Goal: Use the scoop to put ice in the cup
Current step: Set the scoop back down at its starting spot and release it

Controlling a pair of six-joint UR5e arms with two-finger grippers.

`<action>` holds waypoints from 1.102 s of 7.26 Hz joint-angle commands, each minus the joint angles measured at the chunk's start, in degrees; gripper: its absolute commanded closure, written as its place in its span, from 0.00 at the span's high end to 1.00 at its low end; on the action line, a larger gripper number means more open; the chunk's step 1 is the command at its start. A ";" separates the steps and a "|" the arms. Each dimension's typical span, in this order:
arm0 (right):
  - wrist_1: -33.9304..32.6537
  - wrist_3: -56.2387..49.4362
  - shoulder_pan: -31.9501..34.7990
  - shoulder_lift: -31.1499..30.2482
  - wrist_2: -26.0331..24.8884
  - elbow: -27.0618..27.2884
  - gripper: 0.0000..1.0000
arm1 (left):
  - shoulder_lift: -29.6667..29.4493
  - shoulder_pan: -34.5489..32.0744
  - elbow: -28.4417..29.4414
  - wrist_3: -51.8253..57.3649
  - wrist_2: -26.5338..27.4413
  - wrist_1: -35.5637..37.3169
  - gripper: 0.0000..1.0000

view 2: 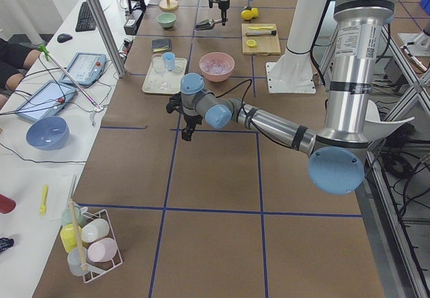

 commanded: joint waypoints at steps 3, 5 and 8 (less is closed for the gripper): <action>0.18 0.40 -1.13 0.28 -0.29 -1.24 0.00 | 1.62 -1.51 -0.78 0.05 0.23 0.08 1.00; 0.18 0.40 -1.21 0.28 -0.38 -1.33 0.02 | 1.62 -1.86 -1.22 0.05 0.15 0.08 1.00; 0.18 0.40 -1.48 0.55 -0.47 -1.86 0.13 | 1.62 -2.74 -1.22 0.05 0.23 0.17 1.00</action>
